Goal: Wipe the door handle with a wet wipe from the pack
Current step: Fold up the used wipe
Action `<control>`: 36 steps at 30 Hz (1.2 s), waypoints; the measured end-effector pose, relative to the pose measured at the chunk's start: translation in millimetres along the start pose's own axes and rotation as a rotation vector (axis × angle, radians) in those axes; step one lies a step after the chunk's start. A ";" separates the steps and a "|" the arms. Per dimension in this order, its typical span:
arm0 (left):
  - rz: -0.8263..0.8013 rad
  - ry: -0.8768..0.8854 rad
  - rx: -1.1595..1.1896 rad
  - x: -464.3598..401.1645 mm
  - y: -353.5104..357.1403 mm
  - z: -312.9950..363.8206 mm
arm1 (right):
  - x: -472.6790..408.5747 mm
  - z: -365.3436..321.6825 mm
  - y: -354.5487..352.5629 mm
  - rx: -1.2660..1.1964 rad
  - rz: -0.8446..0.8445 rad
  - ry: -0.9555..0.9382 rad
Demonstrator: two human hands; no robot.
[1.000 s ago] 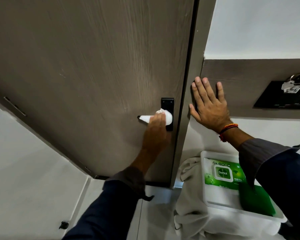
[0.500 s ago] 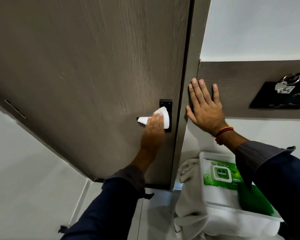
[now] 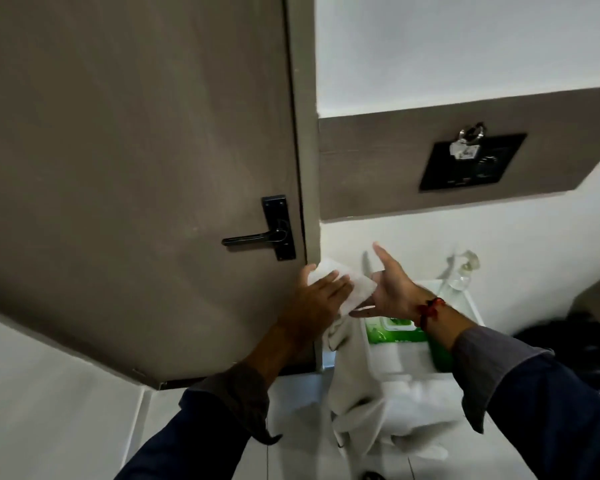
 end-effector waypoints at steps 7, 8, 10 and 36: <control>-0.055 0.133 0.080 6.8 39.5 44.4 | 15.0 60.6 -67.7 0.069 0.135 -0.016; -0.058 0.063 0.112 13.0 42.0 36.8 | 17.0 57.4 -62.9 0.033 0.182 -0.043; -0.085 -0.251 0.307 16.1 67.4 19.7 | 17.3 58.1 -76.9 0.031 0.269 -0.066; -0.292 -0.961 0.649 -9.1 197.3 39.6 | -7.3 97.1 -172.7 0.765 0.545 -0.258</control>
Point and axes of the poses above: each hand's wrist, its own x-axis away from the middle knuckle, its own y-axis out of the palm, z = x × y, the point moved 8 cm from there along -x, towards the middle knuckle, and after that the axes turned 12 degrees about x, right-handed, at the moved point
